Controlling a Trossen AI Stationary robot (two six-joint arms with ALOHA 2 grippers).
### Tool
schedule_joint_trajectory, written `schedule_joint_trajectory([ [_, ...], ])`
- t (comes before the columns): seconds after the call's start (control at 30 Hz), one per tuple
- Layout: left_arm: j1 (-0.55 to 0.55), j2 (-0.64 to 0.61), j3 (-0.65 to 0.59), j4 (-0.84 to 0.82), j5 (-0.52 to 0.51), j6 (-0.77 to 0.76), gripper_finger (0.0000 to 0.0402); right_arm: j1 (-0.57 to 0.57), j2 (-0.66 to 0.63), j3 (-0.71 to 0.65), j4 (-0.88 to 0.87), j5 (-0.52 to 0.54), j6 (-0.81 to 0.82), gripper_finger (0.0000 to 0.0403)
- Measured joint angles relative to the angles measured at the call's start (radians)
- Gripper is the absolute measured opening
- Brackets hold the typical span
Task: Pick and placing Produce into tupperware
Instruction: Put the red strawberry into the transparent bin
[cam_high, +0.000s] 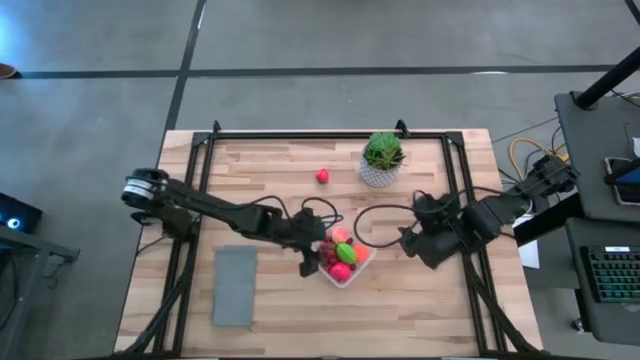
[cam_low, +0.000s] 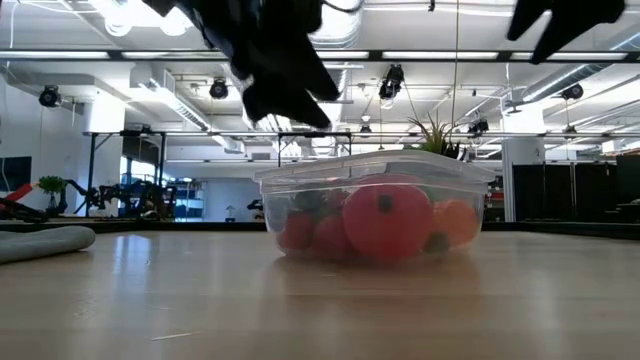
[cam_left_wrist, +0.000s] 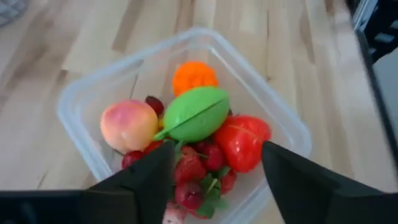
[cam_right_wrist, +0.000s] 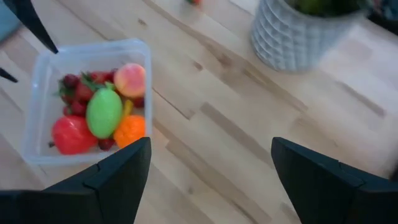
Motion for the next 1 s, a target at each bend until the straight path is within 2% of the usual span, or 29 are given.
schedule_joint_trajectory([
  [0.13,-0.026,-0.118,0.013,-0.204,-0.046,-0.153,0.0253,-0.135,0.0,0.0,0.149,-0.03,-0.192,0.0325],
  [0.27,-0.092,-0.27,-0.01,-0.48,-0.241,-0.346,0.0254,-0.348,0.0,-0.004,0.307,-0.152,-0.371,0.0325],
  [0.37,-0.169,-0.411,-0.037,-0.558,-0.4,-0.455,0.0245,-0.512,0.02,-0.009,0.45,-0.285,-0.484,0.0325],
  [0.53,-0.245,-0.593,-0.1,-0.556,-0.531,-0.539,0.0232,-0.709,0.149,-0.01,0.644,-0.499,-0.589,0.0324],
  [0.63,-0.249,-0.658,-0.125,-0.551,-0.534,-0.535,0.0228,-0.769,0.279,0.01,0.706,-0.608,-0.615,0.0324],
  [0.7,-0.249,-0.687,-0.143,-0.553,-0.536,-0.516,0.0228,-0.791,0.367,0.046,0.713,-0.645,-0.629,0.0325],
  [1.0,-0.249,-0.807,-0.212,-0.583,-0.63,-0.472,0.0228,-0.871,0.661,0.323,0.683,-0.645,-0.645,0.0315],
])
